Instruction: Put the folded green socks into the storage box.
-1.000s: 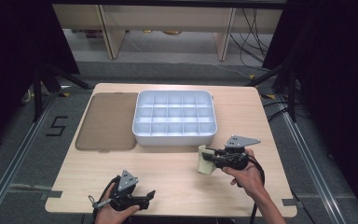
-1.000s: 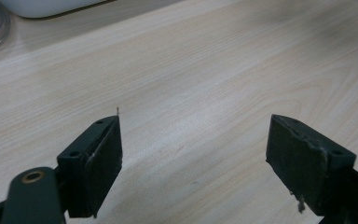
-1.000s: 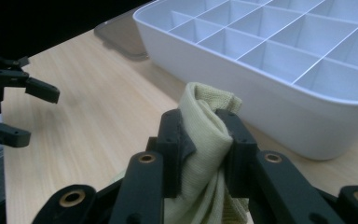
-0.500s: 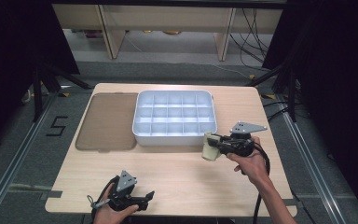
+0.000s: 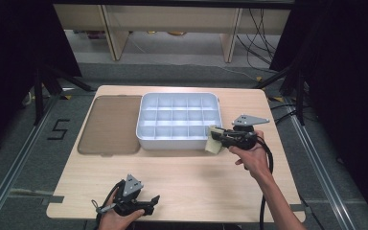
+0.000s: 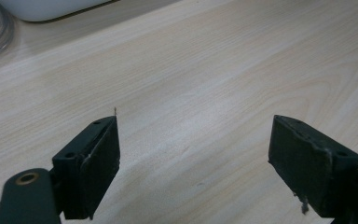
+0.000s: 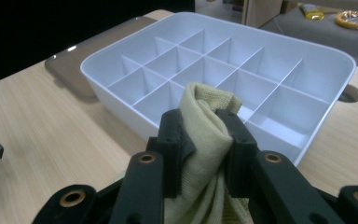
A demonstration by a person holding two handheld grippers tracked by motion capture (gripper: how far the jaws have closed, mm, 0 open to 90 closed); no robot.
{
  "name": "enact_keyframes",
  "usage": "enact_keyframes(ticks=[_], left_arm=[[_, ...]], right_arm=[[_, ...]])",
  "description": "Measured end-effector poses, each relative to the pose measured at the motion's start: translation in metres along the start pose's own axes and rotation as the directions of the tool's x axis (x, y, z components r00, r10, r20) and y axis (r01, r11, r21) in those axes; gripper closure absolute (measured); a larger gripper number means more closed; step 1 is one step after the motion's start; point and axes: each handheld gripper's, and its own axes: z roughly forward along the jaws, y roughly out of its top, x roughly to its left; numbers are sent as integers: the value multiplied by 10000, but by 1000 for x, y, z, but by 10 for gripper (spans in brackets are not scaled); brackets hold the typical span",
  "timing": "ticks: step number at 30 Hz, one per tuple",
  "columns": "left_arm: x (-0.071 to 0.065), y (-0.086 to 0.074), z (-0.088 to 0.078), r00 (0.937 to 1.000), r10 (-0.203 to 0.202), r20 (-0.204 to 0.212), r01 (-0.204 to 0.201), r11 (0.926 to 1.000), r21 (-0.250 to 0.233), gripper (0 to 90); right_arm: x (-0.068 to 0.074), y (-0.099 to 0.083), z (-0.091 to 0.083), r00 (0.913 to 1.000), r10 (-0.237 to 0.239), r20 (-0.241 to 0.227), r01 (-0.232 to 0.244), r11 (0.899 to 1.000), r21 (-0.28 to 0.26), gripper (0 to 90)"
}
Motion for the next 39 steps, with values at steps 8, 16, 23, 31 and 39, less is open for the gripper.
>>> enact_keyframes(ticks=[8,16,23,31,39], left_arm=[[1,0,-1,9999,-137,-7,137,9999,6,161],[-5,2,0,9997,229,-62,-228,9996,165,162],[-4,1,1,9996,291,34,-291,9995,142,163],[-4,1,1,10000,96,5,-96,9999,111,164],[-5,0,1,9997,247,-42,-246,9995,187,166]], right_arm=[[-4,6,3,9985,-90,544,87,9999,59,727],[-16,10,7,9928,-304,1161,313,9995,-57,729],[-25,12,15,9924,-95,1223,101,9999,-43,728],[-34,18,20,9875,-130,1570,160,9997,-176,729],[-34,28,33,9819,-356,1862,379,9992,-83,730]])
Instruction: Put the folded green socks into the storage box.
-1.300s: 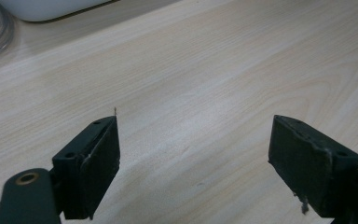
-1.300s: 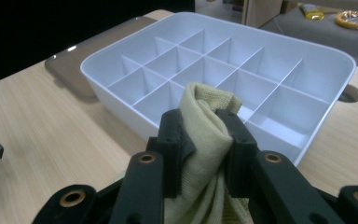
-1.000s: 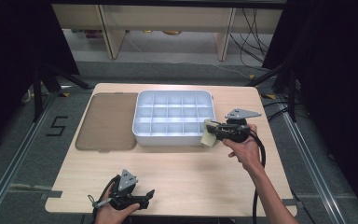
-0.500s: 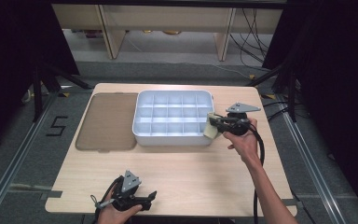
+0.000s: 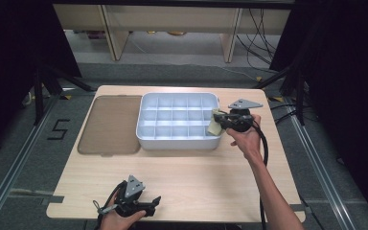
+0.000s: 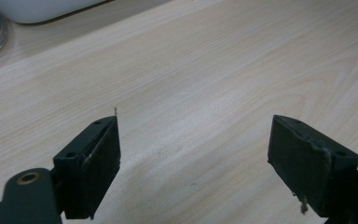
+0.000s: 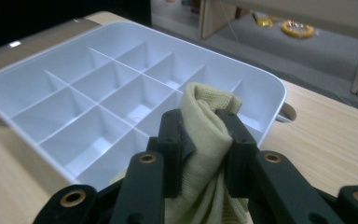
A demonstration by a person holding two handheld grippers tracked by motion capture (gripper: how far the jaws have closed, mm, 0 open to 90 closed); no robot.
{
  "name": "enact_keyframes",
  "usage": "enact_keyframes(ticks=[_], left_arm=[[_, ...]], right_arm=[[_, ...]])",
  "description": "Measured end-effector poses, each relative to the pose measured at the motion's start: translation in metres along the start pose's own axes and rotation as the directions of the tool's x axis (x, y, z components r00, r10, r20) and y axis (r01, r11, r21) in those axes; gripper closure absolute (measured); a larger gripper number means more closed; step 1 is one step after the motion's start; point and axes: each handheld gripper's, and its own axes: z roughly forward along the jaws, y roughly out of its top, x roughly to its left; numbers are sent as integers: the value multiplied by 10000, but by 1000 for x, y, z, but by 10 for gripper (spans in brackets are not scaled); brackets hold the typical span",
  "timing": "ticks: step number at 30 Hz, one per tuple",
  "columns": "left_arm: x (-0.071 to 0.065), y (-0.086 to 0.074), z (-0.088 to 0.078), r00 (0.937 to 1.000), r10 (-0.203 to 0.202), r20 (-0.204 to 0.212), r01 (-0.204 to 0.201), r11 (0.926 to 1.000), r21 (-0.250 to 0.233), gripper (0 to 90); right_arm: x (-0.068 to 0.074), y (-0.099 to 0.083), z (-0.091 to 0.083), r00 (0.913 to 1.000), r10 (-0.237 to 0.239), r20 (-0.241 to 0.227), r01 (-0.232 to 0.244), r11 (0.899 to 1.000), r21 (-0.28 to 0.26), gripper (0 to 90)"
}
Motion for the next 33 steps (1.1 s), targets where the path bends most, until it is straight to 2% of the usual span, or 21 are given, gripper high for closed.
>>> enact_keyframes(ticks=[2,4,5,7,8,9,10,12,13,14,15,16,18,21,22,23,27,29,31,32,33], left_arm=[[-1,0,-2,10000,48,-81,-49,10000,-30,169],[-1,-1,-4,9999,126,-36,-127,9999,-99,169],[0,-1,-5,9999,112,-15,-112,9999,-82,169],[3,-2,-6,9998,207,80,-207,9998,5,169],[3,-2,-5,10000,53,-26,-53,10000,-32,169],[3,-3,-5,10000,-71,63,71,10000,-61,169],[3,-3,-5,10000,0,28,0,10000,-74,169],[2,-2,-7,9997,241,52,-240,9997,-43,169],[0,-2,-7,9998,158,78,-157,9998,-98,169],[-1,-2,-7,9999,110,81,-110,9999,-59,169],[0,-2,-7,9994,341,28,-341,9994,-43,169],[0,-2,-7,9995,311,35,-311,9995,-46,169],[1,-2,-7,9994,342,80,-342,9994,37,169],[2,-2,-7,9996,278,29,-278,9996,12,169],[2,-2,-7,9996,287,32,-287,9996,23,170],[1,-2,-6,9999,147,24,-147,9999,-89,169],[2,-3,-5,10000,18,-57,-18,10000,-82,169],[2,-2,-6,9999,134,-2,-134,9999,-61,169],[4,-2,-7,9995,304,11,-304,9995,22,169],[3,-2,-6,9999,166,9,-166,9998,-57,169],[3,-2,-6,9999,123,-60,-123,9999,-46,169]], right_arm=[[-9,12,10,9990,-128,422,109,9990,433,730],[-13,26,16,9985,-39,550,6,9983,583,730],[-14,34,18,9979,-234,607,202,9985,515,730],[-12,41,17,9977,-277,612,231,9970,744,730],[-9,43,18,9973,-315,670,274,9977,624,730],[-6,45,17,9978,-92,661,44,9974,720,731],[-7,45,18,9966,-519,639,465,9954,833,731],[-2,44,21,9968,-447,657,386,9952,904,730],[-3,43,22,9957,-670,638,602,9929,1023,730],[-2,42,23,9964,-613,588,551,9932,1022,731],[-2,40,25,9970,-513,588,457,9946,929,730],[-1,38,25,9971,-490,574,421,9923,1164,731],[0,36,27,9978,-385,534,320,9927,1166,730],[-2,31,29,9970,-533,568,466,9925,1129,730],[0,30,29,9985,-167,515,97,9910,1335,730],[-3,28,30,9974,-496,515,426,9906,1300,730],[-4,21,32,9974,-539,480,470,9900,1329,730],[-1,18,34,9983,-389,442,321,9889,1453,730],[-2,15,36,9972,-624,423,557,9879,1444,730],[-1,13,39,9975,-540,447,480,9908,1269,730],[0,13,38,9976,-540,436,469,9875,1503,730]])
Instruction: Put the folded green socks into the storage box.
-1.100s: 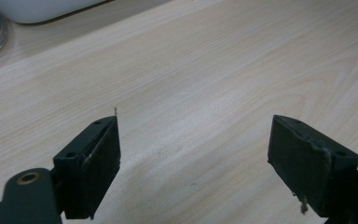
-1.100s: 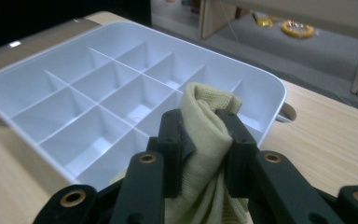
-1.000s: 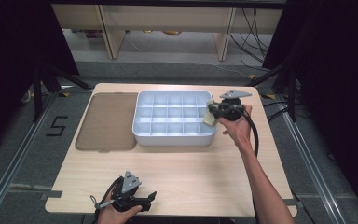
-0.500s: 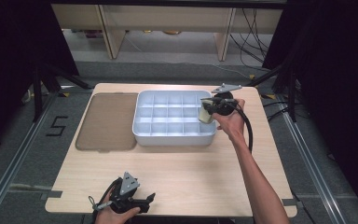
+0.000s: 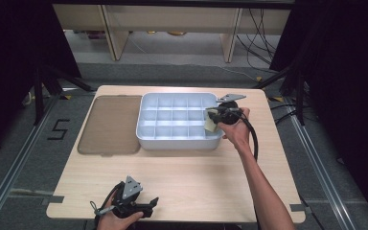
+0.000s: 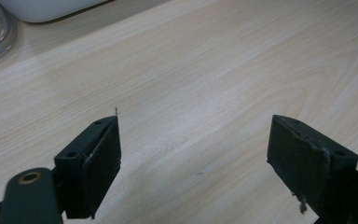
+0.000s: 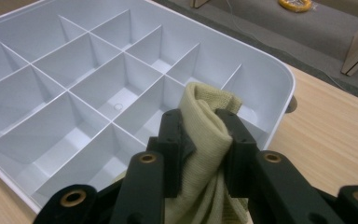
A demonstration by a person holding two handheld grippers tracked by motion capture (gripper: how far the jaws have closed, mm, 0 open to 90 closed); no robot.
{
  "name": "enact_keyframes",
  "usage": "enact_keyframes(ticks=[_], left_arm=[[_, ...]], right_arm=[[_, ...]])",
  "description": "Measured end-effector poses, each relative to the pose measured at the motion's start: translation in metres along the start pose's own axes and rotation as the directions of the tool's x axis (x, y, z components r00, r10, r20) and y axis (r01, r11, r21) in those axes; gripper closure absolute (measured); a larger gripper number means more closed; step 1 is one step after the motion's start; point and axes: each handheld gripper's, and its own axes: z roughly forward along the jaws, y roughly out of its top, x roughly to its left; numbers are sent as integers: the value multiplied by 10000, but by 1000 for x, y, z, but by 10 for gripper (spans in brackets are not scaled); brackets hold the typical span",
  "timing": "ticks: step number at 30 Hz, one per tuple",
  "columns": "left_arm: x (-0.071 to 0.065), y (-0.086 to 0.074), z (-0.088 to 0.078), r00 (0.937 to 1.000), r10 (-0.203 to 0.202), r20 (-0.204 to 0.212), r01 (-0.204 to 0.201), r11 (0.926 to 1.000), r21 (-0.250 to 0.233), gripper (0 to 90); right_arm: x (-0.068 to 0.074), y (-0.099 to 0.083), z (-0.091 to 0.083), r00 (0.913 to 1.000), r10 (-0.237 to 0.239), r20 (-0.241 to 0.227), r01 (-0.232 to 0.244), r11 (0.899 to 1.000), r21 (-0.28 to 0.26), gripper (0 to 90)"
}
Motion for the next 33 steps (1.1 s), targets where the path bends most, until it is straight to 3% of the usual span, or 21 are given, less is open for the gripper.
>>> enact_keyframes(ticks=[2,3,4,10,16,18,19,22,23,26,27,30,32,33], left_arm=[[1,0,0,10000,20,58,-20,10000,15,170],[2,0,0,9999,158,41,-159,9997,166,170],[0,-1,1,9999,-142,15,142,9999,-22,169],[0,-2,2,9997,-238,77,238,9997,-2,169],[0,-1,2,9999,-103,128,100,9995,283,169],[-1,-2,3,9999,-81,137,79,9999,145,169],[0,-1,3,9999,-1,118,-1,9999,126,169],[-1,-2,3,9999,-102,122,100,9998,150,170],[1,-2,2,9999,99,100,-102,9995,299,170],[-1,-2,3,9999,-135,75,134,9998,153,170],[-1,-2,4,9999,-160,48,159,9998,91,170],[0,-1,2,9997,228,108,-232,9993,301,171],[-1,-2,3,9999,-58,114,56,9998,178,171],[-1,-1,2,9999,20,121,-22,9998,213,171]], right_arm=[[1,-3,3,9997,-223,-61,224,9997,66,730],[3,-4,4,10000,-30,-34,31,9999,99,730],[2,-6,5,9999,-130,-54,131,9998,145,730],[4,-14,10,9999,-121,-34,121,9999,89,729],[8,-19,14,9986,-528,-25,528,9985,164,729],[10,-20,14,9974,-721,1,721,9973,132,729],[12,-21,14,9986,-532,16,531,9984,207,729],[11,-23,15,9961,-882,96,881,9960,162,729],[12,-24,14,9972,-740,48,738,9969,259,729],[11,-26,14,9970,-766,125,760,9963,412,729],[10,-27,15,9945,-1028,182,1021,9942,327,728],[11,-29,17,9942,-1045,244,1036,9939,369,729],[13,-30,17,9928,-1163,297,1150,9924,437,729],[13,-29,16,9911,-1314,210,1300,9897,597,729]])
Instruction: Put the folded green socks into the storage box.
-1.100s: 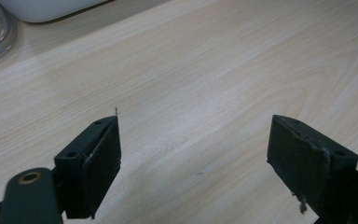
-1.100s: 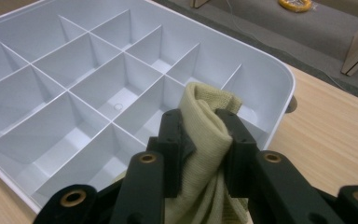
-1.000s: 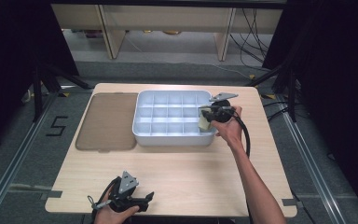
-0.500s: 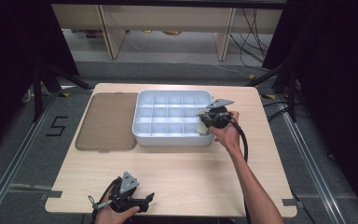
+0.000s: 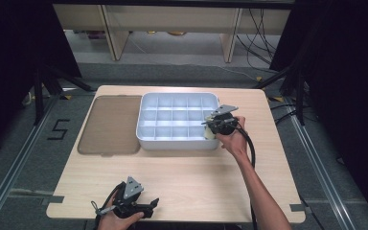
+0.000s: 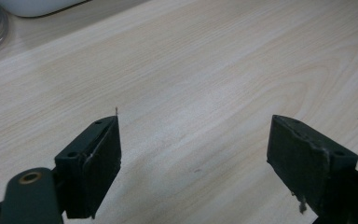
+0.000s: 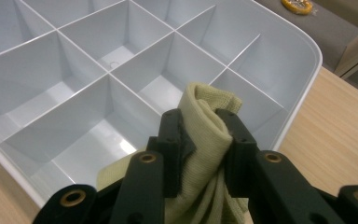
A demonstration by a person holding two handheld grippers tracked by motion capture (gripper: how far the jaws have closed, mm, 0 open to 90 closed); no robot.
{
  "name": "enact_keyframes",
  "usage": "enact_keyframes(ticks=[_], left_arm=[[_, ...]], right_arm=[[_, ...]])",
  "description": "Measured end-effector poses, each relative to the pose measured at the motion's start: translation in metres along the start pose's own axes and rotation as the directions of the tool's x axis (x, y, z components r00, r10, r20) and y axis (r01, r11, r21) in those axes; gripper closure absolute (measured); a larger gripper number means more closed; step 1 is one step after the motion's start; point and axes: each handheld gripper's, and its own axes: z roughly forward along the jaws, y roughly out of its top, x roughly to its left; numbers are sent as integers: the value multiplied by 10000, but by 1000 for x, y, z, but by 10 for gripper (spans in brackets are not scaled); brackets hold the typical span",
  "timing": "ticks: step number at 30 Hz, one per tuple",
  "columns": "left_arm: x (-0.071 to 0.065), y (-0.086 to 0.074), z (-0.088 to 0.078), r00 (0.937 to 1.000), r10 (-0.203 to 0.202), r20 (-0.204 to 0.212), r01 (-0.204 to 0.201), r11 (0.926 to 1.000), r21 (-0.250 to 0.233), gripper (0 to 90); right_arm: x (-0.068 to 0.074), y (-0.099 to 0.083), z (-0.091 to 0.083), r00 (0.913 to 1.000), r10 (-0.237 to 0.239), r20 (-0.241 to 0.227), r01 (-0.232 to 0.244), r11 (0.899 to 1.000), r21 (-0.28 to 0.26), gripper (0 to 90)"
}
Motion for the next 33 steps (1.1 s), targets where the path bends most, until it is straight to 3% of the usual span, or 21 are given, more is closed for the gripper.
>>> enact_keyframes(ticks=[4,5,9,16,20,24,28,30,33], left_arm=[[1,0,-1,9999,116,-12,-116,9999,95,171],[-1,0,1,9999,-127,18,127,9999,-40,171],[-1,0,1,9999,-157,-71,157,9998,-76,172],[1,0,0,10000,22,4,-22,10000,-14,174],[1,0,-1,9999,161,-39,-160,9998,92,174],[1,0,1,9999,-61,-134,60,10000,-60,174],[3,0,-2,9999,152,-37,-151,9998,138,174],[2,0,-1,10000,-73,-32,73,10000,-10,175],[3,0,0,9999,-71,-155,71,10000,-37,174]], right_arm=[[2,0,2,9995,-305,69,305,9995,48,728],[3,0,2,9996,-270,37,269,9994,223,729],[4,-2,4,9980,-628,55,626,9975,332,728],[7,-6,8,9950,-998,-95,1002,9935,547,728],[8,-8,9,9949,-999,-137,1006,9930,613,725],[7,-8,9,9957,-896,-223,908,9942,578,715],[6,-9,9,9971,-697,-320,719,9946,748,665],[6,-8,5,9982,-567,-206,580,9960,673,612],[2,-2,-3,9987,-364,-351,380,9983,448,619]])
